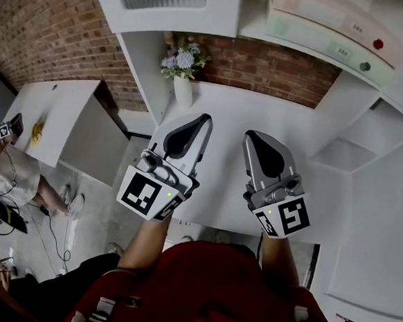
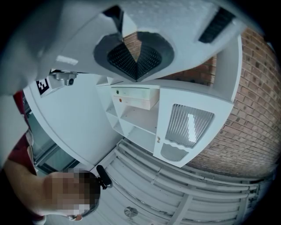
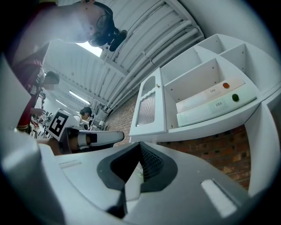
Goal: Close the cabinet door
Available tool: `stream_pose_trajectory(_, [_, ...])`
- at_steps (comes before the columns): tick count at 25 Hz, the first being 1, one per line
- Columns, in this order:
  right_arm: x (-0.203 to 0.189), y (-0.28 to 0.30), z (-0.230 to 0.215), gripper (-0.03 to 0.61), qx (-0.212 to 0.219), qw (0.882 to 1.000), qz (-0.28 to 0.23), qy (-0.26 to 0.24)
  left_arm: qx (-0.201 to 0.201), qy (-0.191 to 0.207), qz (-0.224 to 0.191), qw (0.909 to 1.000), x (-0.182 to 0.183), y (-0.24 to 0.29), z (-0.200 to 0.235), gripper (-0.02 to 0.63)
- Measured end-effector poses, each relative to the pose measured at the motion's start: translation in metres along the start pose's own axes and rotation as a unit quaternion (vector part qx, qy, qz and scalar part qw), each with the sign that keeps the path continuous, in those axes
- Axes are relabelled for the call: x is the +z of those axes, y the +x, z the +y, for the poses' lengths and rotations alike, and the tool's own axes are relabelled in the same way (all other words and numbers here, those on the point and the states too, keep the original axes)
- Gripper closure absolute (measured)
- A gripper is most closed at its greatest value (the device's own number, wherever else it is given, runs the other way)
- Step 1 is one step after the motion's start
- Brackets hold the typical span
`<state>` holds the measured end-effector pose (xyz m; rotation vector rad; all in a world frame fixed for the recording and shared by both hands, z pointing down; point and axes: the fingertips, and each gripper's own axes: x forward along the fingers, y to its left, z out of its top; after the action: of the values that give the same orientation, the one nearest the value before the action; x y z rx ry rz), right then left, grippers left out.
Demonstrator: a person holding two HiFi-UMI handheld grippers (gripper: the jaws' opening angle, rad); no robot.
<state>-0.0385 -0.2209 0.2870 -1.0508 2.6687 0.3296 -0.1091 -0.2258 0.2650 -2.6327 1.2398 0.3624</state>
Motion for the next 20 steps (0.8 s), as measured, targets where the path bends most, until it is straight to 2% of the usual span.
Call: stream_pose_trajectory(20, [-0.0014, 0.005, -0.0015, 0.566, 0.003, 1.0, 0.0, 0.001, 0.008, -0.006, -0.007, 0.9999, 0.0011, 0.0001, 0.0082, 0.614])
